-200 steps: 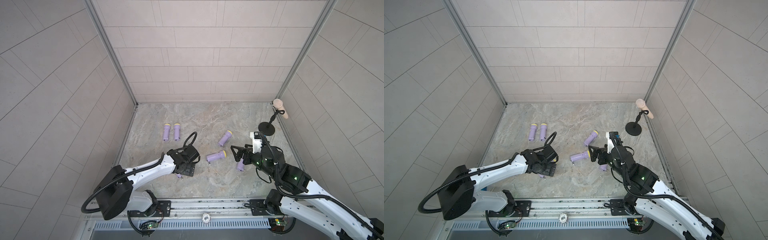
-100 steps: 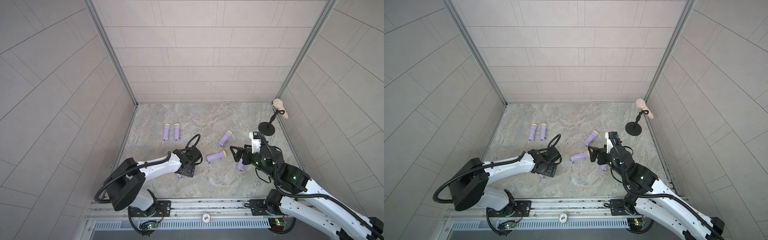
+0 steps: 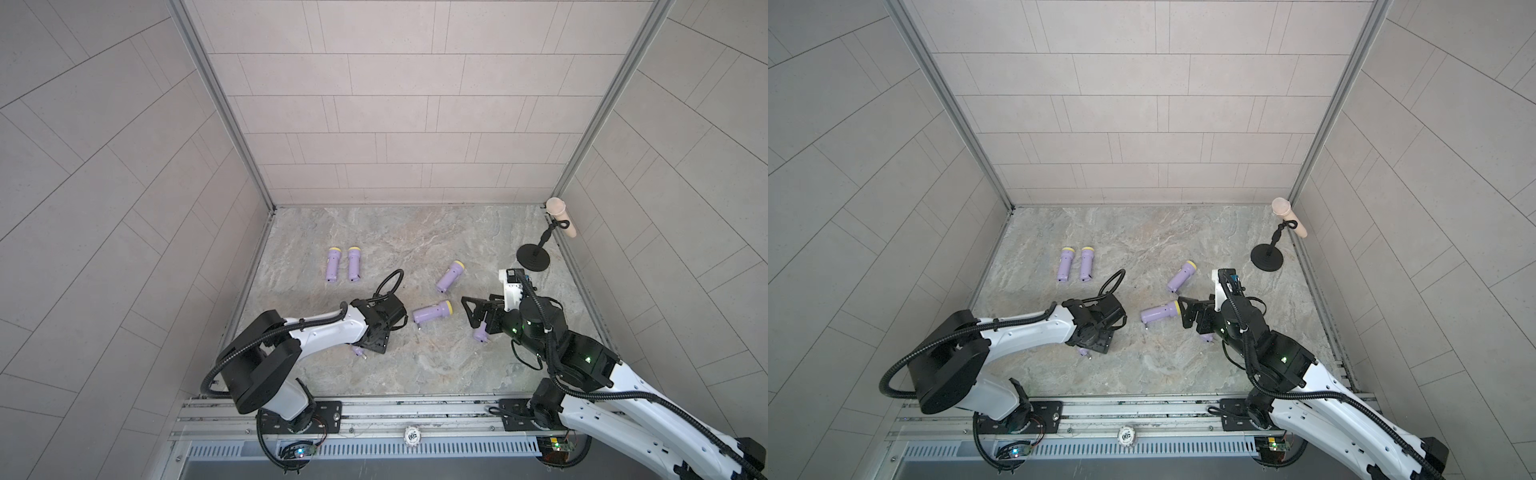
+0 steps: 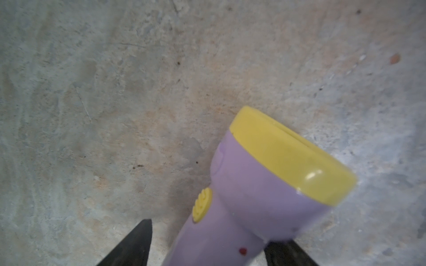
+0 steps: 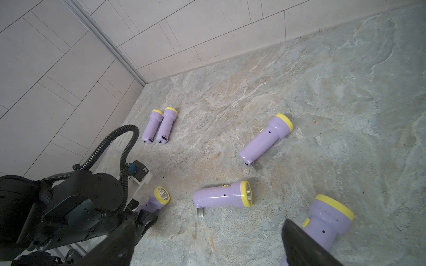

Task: Close the plug at the bottom of the flashlight
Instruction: Pick up the flashlight from the center of the board.

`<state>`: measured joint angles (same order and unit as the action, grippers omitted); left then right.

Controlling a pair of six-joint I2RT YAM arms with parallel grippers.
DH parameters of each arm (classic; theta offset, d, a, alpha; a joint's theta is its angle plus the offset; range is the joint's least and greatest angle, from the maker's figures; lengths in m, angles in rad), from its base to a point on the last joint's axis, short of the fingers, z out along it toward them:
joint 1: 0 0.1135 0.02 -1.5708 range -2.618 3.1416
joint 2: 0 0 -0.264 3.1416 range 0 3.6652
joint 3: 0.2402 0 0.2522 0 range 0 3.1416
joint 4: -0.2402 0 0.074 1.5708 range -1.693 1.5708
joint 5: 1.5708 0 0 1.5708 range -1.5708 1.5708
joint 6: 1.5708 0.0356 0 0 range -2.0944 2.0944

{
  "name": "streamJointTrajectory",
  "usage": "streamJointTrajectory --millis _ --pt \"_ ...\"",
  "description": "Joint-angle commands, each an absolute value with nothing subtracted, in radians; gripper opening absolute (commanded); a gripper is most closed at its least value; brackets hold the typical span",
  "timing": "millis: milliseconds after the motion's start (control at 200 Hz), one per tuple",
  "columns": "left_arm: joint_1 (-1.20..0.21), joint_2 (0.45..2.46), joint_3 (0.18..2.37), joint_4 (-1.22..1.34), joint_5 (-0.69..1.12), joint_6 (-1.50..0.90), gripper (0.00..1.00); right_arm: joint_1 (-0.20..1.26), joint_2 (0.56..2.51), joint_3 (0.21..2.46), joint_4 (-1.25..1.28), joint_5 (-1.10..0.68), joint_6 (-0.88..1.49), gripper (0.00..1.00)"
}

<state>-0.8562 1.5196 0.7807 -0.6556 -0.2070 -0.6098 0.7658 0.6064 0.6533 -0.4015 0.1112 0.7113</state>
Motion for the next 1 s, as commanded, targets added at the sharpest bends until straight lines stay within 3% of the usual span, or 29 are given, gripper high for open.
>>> streamJointTrajectory --millis 0,500,996 --pt "-0.861 1.537 0.789 -0.66 -0.233 -0.614 0.74 0.77 0.597 0.646 -0.398 0.127 0.724 1.0" --pt "-0.872 1.537 0.78 -0.661 -0.208 -0.639 0.62 0.77 0.599 0.63 -0.388 0.137 0.723 1.0" --pt "-0.888 1.536 0.773 -0.713 -0.205 -0.689 0.65 0.77 0.601 0.625 -0.371 0.132 0.737 1.0"
